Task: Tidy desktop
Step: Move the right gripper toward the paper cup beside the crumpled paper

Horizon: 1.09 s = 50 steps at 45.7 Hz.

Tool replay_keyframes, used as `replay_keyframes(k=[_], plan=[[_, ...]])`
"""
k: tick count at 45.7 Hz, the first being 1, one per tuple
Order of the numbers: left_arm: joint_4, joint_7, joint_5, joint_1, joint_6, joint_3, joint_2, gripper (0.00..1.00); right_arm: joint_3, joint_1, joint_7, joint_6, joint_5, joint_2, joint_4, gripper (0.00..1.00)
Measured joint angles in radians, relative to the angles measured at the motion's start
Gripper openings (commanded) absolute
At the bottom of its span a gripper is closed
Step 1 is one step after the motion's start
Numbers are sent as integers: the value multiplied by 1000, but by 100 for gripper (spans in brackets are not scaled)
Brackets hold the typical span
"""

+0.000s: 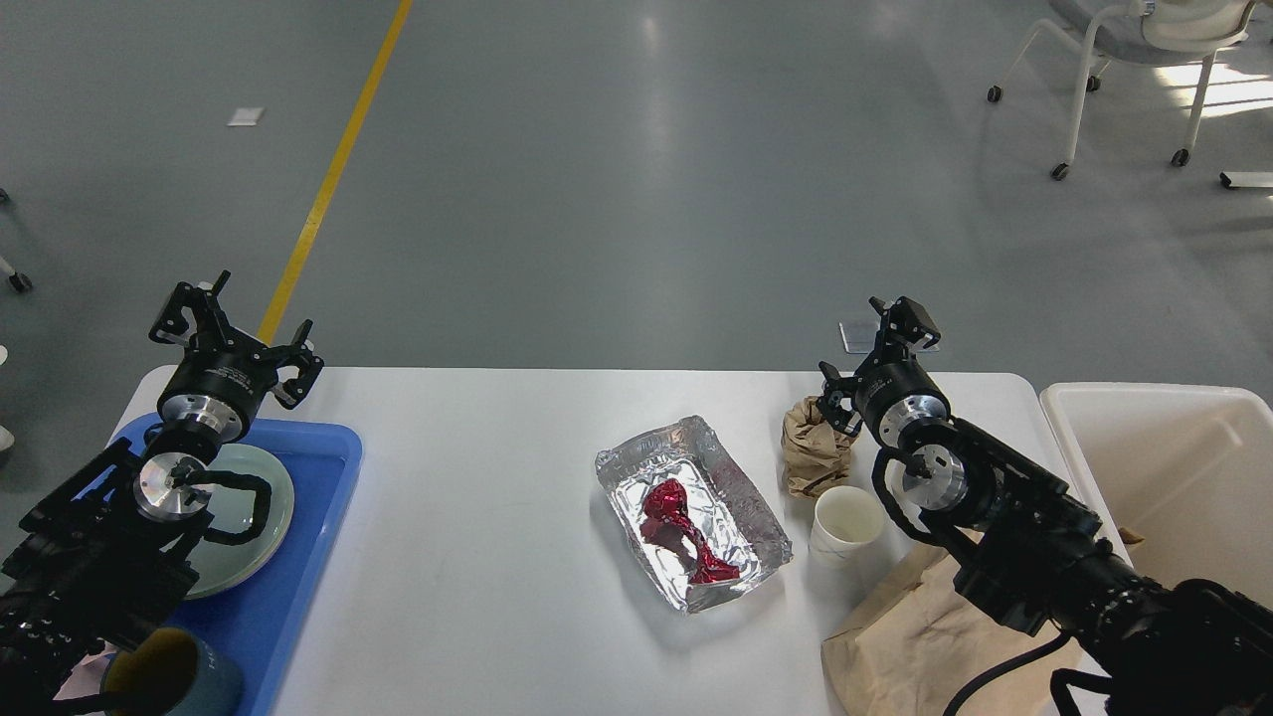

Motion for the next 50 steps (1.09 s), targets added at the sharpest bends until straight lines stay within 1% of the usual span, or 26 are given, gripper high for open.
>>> replay_keyframes(k=[50], plan=[[0, 0, 0, -1, 0, 0, 0, 97, 1, 0, 0, -6, 0, 2, -1, 100]])
